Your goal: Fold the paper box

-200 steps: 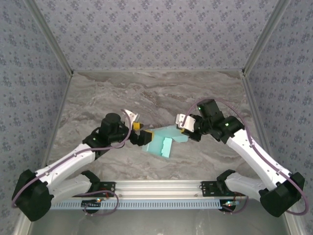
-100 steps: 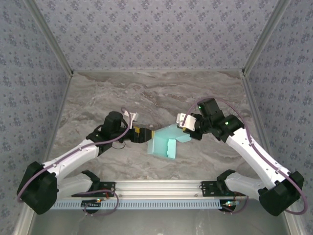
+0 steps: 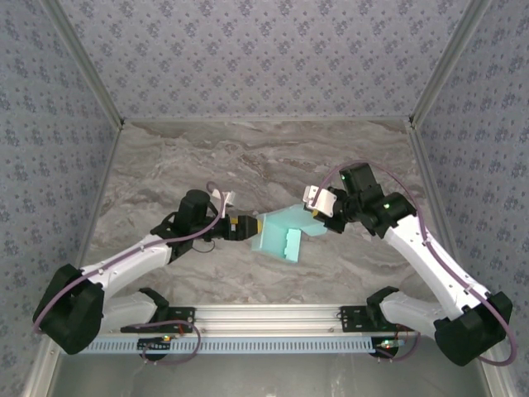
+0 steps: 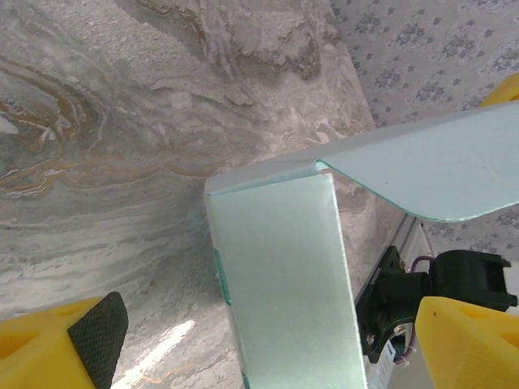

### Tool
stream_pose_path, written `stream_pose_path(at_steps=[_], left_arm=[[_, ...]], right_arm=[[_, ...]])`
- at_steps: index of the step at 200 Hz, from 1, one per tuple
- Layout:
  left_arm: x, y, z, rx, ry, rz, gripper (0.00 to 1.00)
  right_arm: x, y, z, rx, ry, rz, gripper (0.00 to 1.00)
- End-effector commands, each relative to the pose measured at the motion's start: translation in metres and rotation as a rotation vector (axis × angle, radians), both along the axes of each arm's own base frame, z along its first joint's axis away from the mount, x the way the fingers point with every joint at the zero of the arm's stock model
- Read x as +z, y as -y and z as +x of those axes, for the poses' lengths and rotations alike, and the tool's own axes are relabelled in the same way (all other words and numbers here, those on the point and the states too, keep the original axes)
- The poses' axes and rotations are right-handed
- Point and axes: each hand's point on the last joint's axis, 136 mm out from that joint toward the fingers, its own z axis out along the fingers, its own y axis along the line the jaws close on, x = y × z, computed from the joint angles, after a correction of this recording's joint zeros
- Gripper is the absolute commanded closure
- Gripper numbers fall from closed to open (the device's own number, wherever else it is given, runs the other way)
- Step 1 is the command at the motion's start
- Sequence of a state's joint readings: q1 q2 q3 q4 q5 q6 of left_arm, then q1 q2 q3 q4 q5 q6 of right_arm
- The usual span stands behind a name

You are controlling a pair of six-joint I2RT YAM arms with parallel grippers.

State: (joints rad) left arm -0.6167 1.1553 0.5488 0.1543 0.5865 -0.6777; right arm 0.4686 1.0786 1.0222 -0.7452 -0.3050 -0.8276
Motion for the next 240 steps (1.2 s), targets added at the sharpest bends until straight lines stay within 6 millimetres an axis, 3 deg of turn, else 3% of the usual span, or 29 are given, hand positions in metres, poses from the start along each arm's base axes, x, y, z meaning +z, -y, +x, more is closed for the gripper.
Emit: stream_pose_path(at_steps=[1, 44, 71, 92, 115, 133, 145, 169, 204, 221, 232, 240], left_arm=[[0.010, 0.013, -0.004, -0.055, 0.020, -0.053, 0.08], [-0.005, 0.020, 0.001, -0.059, -0.004, -0.015, 0.10], [-0.006, 0.022, 0.004, -0.062, 0.001, -0.018, 0.32], [0.002, 0.025, 0.005, -0.064, 0.020, -0.033, 0.41], [0.009, 0.027, 0.009, -0.057, 0.036, -0.046, 0.53], [0.012, 0.027, 0.012, -0.042, 0.038, -0.052, 0.56], [0.014, 0.026, 0.015, -0.026, 0.043, -0.050, 0.57], [0.016, 0.022, 0.024, 0.027, 0.045, -0.044, 0.58], [0.027, 0.020, 0.039, 0.100, 0.062, -0.057, 0.57], [0.030, 0.016, 0.047, 0.153, 0.060, -0.060, 0.57], [0.032, 0.012, 0.053, 0.197, 0.057, -0.064, 0.57], [0.034, 0.009, 0.057, 0.231, 0.054, -0.066, 0.57]], right_arm=[[0.017, -0.008, -0.004, 0.030, 0.027, 0.073, 1.00], [0.018, -0.012, -0.005, 0.046, 0.008, 0.110, 1.00], [0.016, -0.011, -0.005, 0.045, -0.001, 0.111, 1.00], [0.015, -0.014, -0.006, 0.057, -0.012, 0.121, 0.99], [0.021, -0.023, -0.015, 0.094, -0.061, 0.194, 0.87], [0.037, -0.025, -0.013, 0.078, -0.071, 0.309, 0.68], [0.054, -0.021, -0.006, 0.029, -0.044, 0.407, 0.60], [0.082, 0.000, 0.013, -0.128, 0.049, 0.558, 0.41], [0.102, 0.050, 0.038, -0.587, 0.073, 0.780, 0.38], [0.088, 0.082, 0.038, -0.903, -0.029, 0.935, 0.34], [0.061, 0.100, 0.031, -1.136, -0.170, 1.031, 0.33], [0.044, 0.102, 0.025, -1.210, -0.263, 1.078, 0.35]])
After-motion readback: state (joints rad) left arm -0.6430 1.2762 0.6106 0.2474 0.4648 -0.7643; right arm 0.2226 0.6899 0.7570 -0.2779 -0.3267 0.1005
